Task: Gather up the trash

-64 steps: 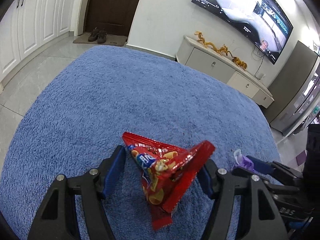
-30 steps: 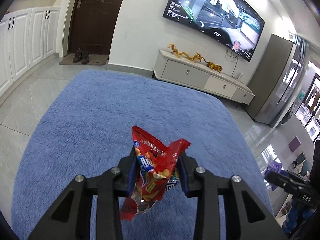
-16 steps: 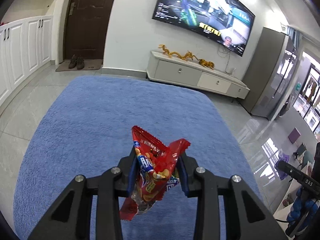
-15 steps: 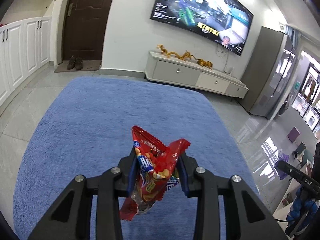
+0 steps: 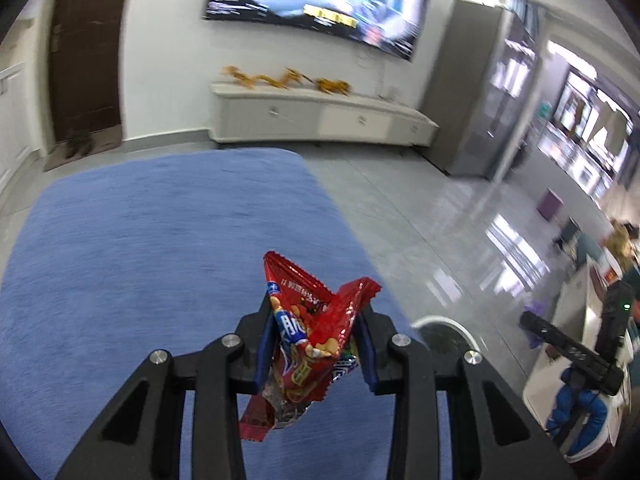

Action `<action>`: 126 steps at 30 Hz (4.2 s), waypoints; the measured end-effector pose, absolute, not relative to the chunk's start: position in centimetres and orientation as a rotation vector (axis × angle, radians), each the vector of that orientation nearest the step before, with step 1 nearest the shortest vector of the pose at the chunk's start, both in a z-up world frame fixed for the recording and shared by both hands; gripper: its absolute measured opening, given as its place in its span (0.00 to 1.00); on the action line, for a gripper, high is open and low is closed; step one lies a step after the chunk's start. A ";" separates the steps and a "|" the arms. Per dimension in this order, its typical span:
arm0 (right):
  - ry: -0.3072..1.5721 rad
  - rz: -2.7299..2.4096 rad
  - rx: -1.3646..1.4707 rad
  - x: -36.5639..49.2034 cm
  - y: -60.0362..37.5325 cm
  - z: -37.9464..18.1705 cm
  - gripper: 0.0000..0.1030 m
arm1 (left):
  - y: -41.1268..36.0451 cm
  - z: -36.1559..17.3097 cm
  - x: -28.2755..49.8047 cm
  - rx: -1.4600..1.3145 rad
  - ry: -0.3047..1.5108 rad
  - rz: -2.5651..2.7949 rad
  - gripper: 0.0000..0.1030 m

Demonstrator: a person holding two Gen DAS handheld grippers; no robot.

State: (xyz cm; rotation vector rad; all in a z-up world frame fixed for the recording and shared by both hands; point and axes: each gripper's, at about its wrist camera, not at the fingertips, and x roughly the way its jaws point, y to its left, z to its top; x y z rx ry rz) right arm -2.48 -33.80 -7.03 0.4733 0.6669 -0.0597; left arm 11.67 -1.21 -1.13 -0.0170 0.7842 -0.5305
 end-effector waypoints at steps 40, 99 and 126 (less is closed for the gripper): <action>0.855 -0.331 0.703 -5.2 -46.3 -18.2 0.60 | -32.0 -12.0 11.6 0.162 1.106 -0.890 0.61; 0.639 -0.044 0.304 0.8 -24.2 -3.2 0.82 | 0.3 -0.3 8.2 0.042 0.627 -0.266 0.72; 0.596 -0.192 0.209 2.2 -22.0 -4.7 1.00 | 2.9 -1.0 8.1 0.065 0.548 -0.101 1.00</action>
